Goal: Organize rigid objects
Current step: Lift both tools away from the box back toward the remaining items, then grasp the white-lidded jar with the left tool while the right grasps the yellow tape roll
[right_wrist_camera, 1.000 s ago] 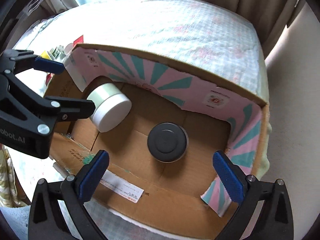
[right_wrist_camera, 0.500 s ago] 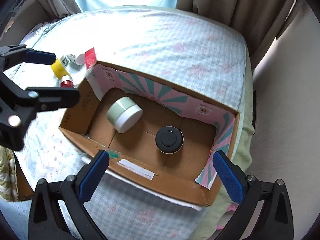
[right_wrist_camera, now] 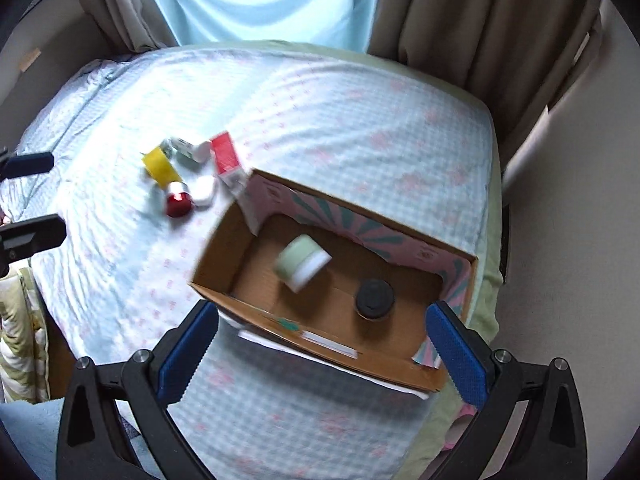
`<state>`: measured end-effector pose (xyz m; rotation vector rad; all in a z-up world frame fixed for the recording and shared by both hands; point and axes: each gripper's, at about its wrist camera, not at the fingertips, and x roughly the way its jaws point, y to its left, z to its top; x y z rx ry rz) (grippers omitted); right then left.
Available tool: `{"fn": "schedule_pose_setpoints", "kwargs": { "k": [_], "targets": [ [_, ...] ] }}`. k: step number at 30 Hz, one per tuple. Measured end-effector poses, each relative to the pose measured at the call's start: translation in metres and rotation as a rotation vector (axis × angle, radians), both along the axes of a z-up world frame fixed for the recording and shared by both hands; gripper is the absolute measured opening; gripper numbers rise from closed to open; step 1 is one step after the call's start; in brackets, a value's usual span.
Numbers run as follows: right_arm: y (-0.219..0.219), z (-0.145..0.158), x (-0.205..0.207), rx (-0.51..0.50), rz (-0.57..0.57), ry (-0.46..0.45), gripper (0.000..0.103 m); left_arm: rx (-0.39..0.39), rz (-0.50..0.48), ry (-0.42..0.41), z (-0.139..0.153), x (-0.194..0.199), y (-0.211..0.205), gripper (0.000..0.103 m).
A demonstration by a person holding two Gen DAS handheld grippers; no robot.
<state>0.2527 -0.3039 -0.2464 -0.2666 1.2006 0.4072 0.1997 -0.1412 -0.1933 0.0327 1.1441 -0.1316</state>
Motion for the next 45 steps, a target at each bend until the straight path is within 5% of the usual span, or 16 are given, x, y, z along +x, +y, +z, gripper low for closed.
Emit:
{"fn": "schedule_pose_setpoints", "kwargs": {
  "k": [11,22,34,45],
  "targets": [
    [0.109,0.039,-0.025,0.036,0.049,-0.057,0.103,-0.022,0.108,-0.046,0.012,-0.05,0.167,0.103],
    [0.232,0.042,-0.016,0.071,0.081,-0.051,0.103,-0.066,0.058,-0.017,-0.004,-0.016,0.292,0.103],
    [0.314,-0.033,0.03,0.007,0.116,0.044,0.103,-0.046,-0.229,0.064,-0.116,0.087,0.328,0.103],
    [0.349,-0.124,0.084,-0.16,0.343,0.133,0.103,0.014,-0.437,0.115,-0.23,0.162,0.319,0.103]
  ]
}}
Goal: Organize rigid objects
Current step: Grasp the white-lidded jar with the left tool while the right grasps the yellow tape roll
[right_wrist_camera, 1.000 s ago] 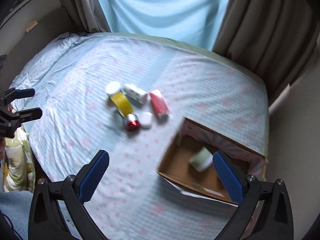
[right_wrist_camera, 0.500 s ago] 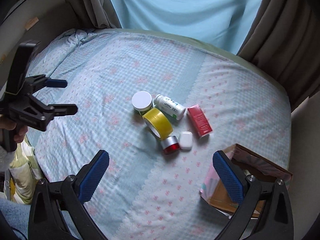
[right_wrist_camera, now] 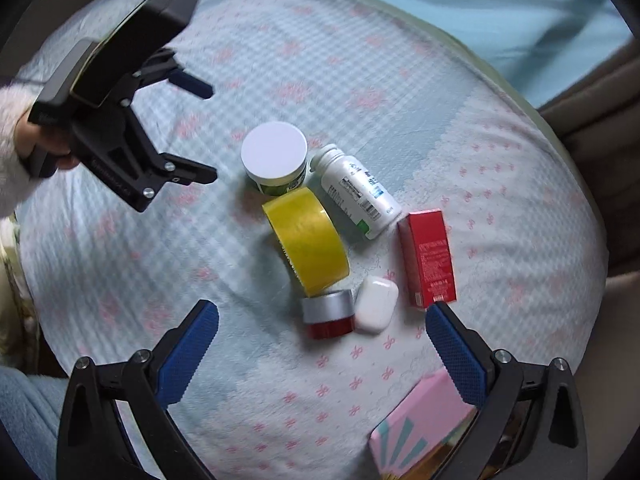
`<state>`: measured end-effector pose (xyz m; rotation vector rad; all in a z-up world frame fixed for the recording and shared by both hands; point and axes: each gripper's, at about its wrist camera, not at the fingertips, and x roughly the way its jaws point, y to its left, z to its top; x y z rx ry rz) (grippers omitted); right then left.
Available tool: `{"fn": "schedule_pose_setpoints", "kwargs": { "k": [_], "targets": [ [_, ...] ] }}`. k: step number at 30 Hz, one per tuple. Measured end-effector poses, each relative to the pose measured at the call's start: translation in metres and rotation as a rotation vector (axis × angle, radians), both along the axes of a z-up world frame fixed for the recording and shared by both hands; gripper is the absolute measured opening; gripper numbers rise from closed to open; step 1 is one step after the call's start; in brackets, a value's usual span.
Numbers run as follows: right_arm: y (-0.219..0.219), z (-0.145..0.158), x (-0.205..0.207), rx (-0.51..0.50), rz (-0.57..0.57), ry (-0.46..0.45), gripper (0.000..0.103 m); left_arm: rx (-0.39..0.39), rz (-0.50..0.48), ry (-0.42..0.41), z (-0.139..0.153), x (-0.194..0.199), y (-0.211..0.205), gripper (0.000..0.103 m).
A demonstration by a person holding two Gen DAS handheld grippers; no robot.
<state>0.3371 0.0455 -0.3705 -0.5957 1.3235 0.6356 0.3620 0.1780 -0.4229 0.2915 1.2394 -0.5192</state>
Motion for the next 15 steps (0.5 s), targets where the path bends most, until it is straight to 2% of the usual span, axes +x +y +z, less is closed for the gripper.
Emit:
{"fn": "schedule_pose_setpoints", "kwargs": {
  "k": [7,11,13,15],
  "targets": [
    [0.023,-0.049,0.026,-0.033,0.146,0.077,0.102,-0.026,-0.111,0.003,-0.04,0.02,-0.017,0.102],
    [0.035,-0.075,0.032,-0.059,0.187,0.099,0.094,-0.011,-0.176,0.015,-0.059,0.032,-0.033,0.099],
    [0.04,-0.085,0.033,-0.071,0.214,0.107,0.088,0.005,-0.206,0.005,-0.066,0.033,-0.04,0.097],
    [0.042,-0.092,0.033,-0.081,0.224,0.12,0.086,0.009,-0.224,-0.017,-0.069,0.033,-0.044,0.097]
  ]
}}
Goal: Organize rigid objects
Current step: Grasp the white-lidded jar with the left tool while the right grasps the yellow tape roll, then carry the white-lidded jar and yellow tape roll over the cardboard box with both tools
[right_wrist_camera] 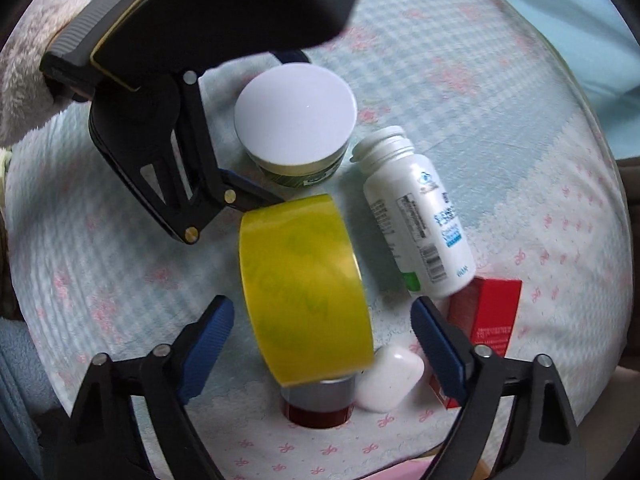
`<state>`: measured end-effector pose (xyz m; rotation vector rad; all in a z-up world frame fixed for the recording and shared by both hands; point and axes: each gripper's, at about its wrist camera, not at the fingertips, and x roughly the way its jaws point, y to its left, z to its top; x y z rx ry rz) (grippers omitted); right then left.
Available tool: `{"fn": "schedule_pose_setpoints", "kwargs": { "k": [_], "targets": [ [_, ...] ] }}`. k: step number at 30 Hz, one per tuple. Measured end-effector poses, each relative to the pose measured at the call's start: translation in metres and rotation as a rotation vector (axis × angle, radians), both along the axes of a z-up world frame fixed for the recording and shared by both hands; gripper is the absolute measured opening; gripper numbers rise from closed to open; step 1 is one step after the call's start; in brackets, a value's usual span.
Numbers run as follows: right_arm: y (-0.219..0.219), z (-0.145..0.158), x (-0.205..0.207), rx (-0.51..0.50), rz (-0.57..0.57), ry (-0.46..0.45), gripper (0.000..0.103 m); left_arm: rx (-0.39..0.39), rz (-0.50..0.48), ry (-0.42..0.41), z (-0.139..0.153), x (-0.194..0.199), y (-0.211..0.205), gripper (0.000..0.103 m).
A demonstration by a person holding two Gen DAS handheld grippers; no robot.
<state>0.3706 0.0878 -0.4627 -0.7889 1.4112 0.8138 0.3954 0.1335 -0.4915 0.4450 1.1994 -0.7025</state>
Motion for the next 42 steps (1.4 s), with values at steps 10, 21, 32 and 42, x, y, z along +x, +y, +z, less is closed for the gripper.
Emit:
{"fn": "schedule_pose_setpoints", "kwargs": {
  "k": [10,21,32,42],
  "targets": [
    [0.009,-0.015,0.003,-0.026,0.017,0.021,0.04,0.014,-0.049,-0.063,0.002,0.002,-0.018,0.068],
    [0.007,-0.006,0.002,-0.025,-0.033,0.035,0.039,0.001,0.012,-0.058,0.009,-0.013,-0.01,0.067],
    [0.02,0.022,0.009,-0.057,-0.133,0.09,0.039,-0.038,0.211,-0.048,0.053,-0.034,0.05,0.067],
    [0.01,0.09,0.017,-0.01,-0.403,0.158,0.039,-0.073,0.351,-0.079,0.142,-0.065,0.066,0.067]
  ]
}}
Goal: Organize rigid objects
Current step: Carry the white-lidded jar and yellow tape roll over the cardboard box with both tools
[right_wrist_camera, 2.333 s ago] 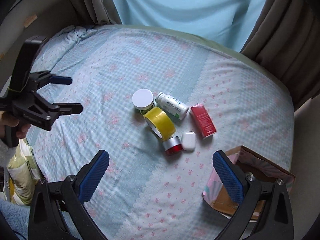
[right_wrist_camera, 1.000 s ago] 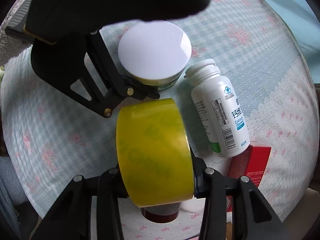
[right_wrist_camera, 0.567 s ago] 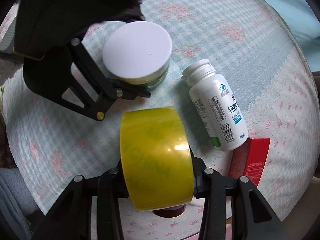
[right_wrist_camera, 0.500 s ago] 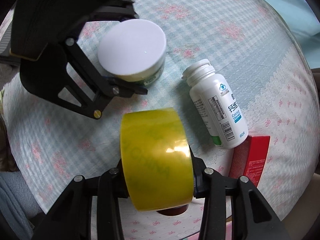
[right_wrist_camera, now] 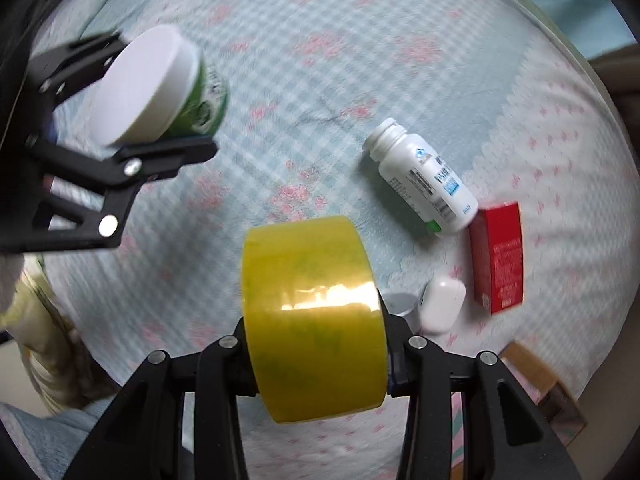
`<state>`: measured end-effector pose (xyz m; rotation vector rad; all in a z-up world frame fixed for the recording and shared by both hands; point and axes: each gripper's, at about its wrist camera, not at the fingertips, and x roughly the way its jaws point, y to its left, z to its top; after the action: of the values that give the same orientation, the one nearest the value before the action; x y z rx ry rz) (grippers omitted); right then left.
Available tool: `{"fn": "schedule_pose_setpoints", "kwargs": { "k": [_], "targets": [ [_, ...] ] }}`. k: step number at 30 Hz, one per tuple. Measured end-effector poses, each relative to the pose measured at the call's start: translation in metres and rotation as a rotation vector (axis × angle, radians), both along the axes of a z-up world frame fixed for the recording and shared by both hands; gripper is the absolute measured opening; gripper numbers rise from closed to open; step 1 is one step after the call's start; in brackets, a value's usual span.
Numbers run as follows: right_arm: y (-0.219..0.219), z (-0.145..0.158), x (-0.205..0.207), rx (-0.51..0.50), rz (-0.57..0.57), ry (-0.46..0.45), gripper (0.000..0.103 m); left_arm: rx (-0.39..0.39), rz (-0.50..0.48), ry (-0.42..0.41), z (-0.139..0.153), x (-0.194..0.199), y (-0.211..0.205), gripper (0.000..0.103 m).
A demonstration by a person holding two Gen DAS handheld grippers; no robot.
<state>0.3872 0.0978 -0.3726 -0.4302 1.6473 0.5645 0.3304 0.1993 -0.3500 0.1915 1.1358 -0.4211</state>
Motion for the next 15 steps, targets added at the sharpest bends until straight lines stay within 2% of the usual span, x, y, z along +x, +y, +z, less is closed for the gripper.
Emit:
{"fn": "schedule_pose_setpoints", "kwargs": {
  "k": [6,9,15],
  "targets": [
    [-0.029,0.051,-0.018,0.02,-0.111,-0.024,0.039,-0.008,0.043,-0.017,0.059,-0.028,-0.018,0.067],
    [-0.046,0.067,-0.023,0.027,-0.15,-0.036,0.039,-0.011,0.066,-0.03,0.083,-0.042,-0.032,0.067],
    [-0.114,0.111,-0.039,0.043,-0.203,-0.053,0.039,-0.028,0.111,-0.041,0.123,-0.068,-0.089,0.067]
  ]
}}
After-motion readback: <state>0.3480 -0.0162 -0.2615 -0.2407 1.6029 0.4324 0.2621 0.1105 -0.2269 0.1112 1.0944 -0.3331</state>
